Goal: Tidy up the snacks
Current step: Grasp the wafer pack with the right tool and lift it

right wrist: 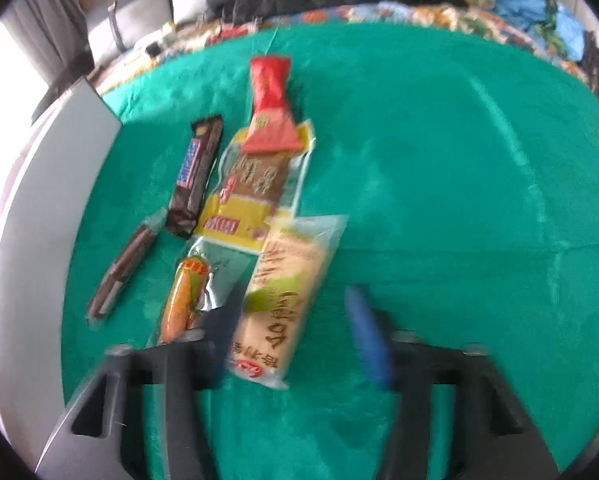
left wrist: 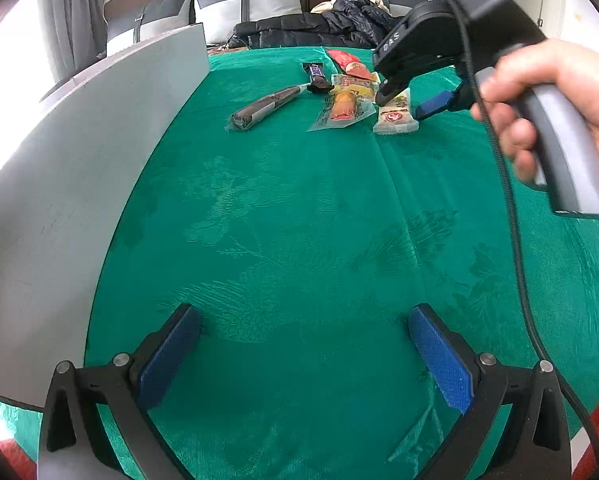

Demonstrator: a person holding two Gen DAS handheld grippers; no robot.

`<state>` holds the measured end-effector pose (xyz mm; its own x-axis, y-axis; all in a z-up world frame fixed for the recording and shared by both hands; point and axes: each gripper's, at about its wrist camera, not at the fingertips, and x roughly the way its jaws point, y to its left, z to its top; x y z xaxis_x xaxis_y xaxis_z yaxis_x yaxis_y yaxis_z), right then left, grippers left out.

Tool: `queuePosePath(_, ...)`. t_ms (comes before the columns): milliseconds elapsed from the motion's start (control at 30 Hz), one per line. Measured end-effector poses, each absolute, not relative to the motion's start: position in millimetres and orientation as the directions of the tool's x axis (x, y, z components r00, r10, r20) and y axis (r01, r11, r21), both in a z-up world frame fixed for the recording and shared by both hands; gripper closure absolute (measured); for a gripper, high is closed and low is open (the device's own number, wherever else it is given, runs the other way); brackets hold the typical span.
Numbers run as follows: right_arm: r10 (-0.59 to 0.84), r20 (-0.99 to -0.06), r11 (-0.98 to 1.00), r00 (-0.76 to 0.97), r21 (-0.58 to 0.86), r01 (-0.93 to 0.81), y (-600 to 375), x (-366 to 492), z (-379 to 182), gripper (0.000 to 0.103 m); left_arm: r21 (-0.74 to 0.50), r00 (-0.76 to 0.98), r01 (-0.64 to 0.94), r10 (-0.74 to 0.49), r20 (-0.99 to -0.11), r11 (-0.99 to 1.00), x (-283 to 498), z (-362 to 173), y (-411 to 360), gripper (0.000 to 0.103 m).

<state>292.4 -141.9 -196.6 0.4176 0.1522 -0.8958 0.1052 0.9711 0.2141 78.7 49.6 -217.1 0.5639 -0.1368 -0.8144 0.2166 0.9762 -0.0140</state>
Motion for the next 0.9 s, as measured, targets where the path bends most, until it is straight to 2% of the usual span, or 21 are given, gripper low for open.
queuePosePath(133,0.144,-0.890,0.964,0.433,0.225,0.142,-144,291,-197,0.055,-0.014,0.565,0.216,-0.137,-0.814,0.976,79,-217,49,0.000)
queuePosePath(233,0.123,-0.895,0.985,0.428,0.164,0.059,-136,289,-197,0.055,-0.014,0.566,0.216,-0.137,-0.813,0.976,79,-217,49,0.000)
queuePosePath(267,0.110,-0.900,0.992,0.422,0.129,0.015,-131,287,-197,0.058,-0.014,0.566,0.216,-0.137,-0.813,0.976,78,-217,49,0.000)
queuePosePath(300,0.091,-0.904,0.996,0.418,0.085,-0.031,-126,283,-197,0.067,-0.014,0.566,0.216,-0.137,-0.813,0.976,78,-217,49,0.000)
queuePosePath(367,0.100,-0.906,0.995,0.412,0.083,-0.059,-130,274,-195,0.072,-0.015,0.563,0.219,-0.139,-0.815,0.976,79,-217,50,0.000)
queuePosePath(567,0.150,-0.886,0.989,0.439,0.127,-0.081,-160,212,-190,0.072,-0.029,0.527,0.235,-0.153,-0.836,0.972,83,-211,51,0.000)
queuePosePath(700,0.175,-0.865,0.985,0.470,0.149,-0.092,-188,154,-191,0.072,-0.099,0.534,0.243,-0.219,-0.817,0.965,118,-186,55,0.000)
queuePosePath(900,0.225,-0.822,0.968,0.522,0.252,-0.022,-217,99,-192,0.072,-0.075,0.538,0.200,-0.173,-0.825,0.977,236,-151,56,0.001)
